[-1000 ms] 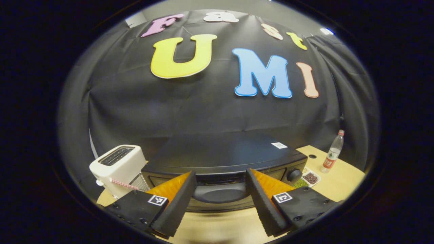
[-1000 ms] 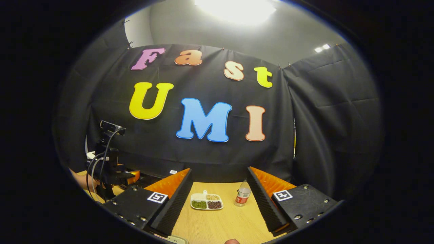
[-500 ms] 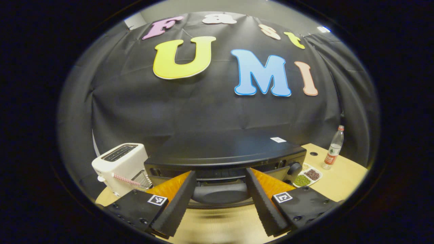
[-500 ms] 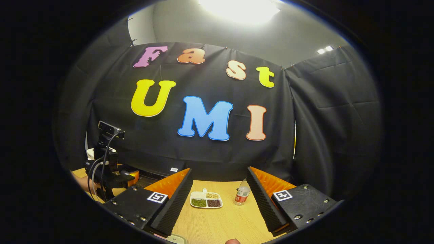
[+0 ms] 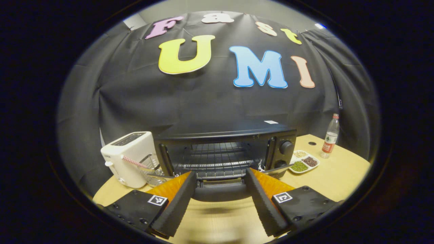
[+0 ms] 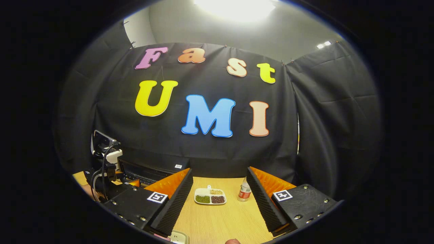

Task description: Open the electric oven with the left hand, put the food in, and close the electric oven.

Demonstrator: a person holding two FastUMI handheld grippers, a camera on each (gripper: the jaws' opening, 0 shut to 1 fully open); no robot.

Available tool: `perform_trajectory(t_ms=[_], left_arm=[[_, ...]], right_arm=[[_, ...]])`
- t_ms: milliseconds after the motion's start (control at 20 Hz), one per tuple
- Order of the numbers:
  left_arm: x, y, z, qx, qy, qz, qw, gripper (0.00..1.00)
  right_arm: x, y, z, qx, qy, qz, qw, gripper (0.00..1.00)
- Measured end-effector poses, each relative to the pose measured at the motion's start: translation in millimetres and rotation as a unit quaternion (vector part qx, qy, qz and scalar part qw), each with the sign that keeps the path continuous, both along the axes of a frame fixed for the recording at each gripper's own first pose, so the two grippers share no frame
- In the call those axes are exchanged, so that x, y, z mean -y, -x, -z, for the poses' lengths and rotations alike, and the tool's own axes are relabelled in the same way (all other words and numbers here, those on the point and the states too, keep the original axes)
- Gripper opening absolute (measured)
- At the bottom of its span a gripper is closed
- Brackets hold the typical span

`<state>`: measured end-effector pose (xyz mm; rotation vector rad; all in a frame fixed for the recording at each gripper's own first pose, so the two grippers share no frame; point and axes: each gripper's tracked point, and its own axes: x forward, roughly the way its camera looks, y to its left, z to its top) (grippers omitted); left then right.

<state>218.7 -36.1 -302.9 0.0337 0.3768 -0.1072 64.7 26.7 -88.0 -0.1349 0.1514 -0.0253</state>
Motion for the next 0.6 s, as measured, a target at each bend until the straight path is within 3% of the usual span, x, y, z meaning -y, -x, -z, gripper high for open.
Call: perform_trajectory(t_ms=[350,500,600], left_arm=[[2.2,30.8,26.4,-0.034,-0.014,-0.001,0.999,1.00],[3.0,44.3,41.1,-0.055,-0.018,-0.003,0.998,0.95],[3.3,51.7,51.4,-0.069,-0.018,-0.002,0.997,0.97]], right_arm=[[6.3,16.0,6.2,-0.017,-0.025,-0.008,1.000,0.97],[5.4,19.7,10.2,-0.024,-0.042,-0.013,0.999,0.97],[7.5,21.5,11.2,-0.028,-0.049,-0.012,0.998,0.97]])
